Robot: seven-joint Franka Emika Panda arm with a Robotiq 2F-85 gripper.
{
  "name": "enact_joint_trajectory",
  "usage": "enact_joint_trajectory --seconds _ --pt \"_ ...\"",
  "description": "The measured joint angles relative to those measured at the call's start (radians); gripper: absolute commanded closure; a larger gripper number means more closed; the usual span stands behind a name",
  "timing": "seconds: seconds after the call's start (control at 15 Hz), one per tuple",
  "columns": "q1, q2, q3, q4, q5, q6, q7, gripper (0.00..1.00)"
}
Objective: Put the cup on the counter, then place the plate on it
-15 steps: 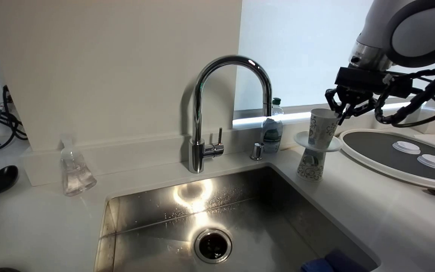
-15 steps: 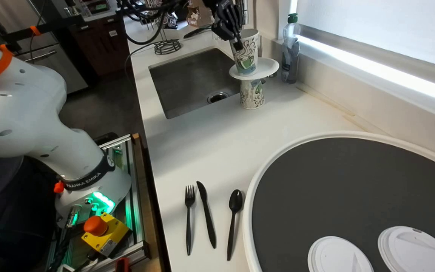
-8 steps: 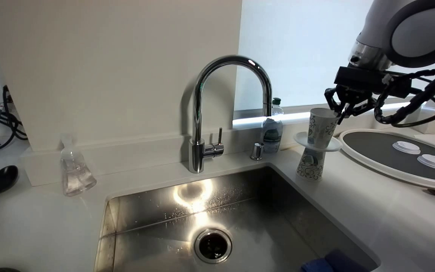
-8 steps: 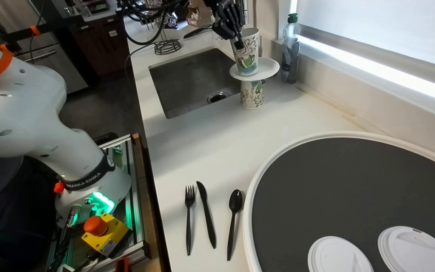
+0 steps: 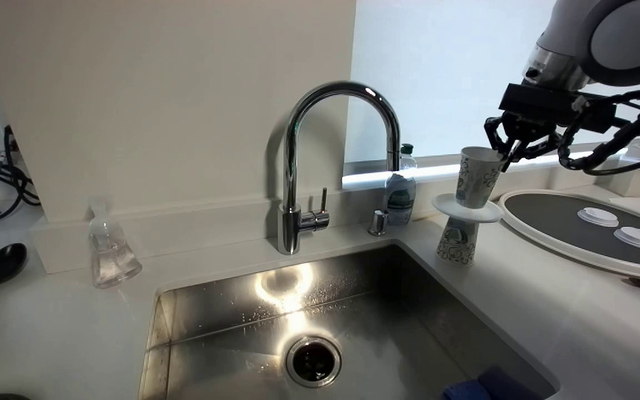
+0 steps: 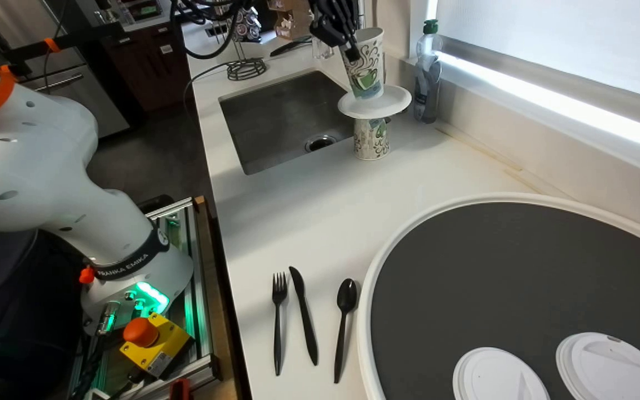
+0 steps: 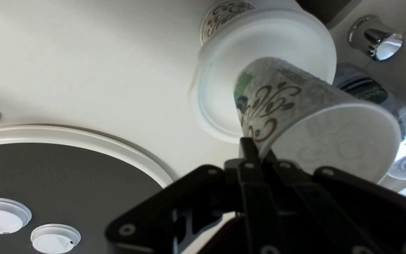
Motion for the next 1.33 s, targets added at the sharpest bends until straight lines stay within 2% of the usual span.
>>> enact_joint_trajectory --seconds 0.53,0.93,1.33 --pt "-0.055 -0.117 -0.011 -0.051 -0.031 -0.031 0.006 0.99" --pt "-0.096 -0.23 -0.019 -0.13 -0.036 -0.136 0.009 0.99" --pt "-0.118 -0.292 -0.024 -0.189 -0.034 -0.273 0.047 0.99"
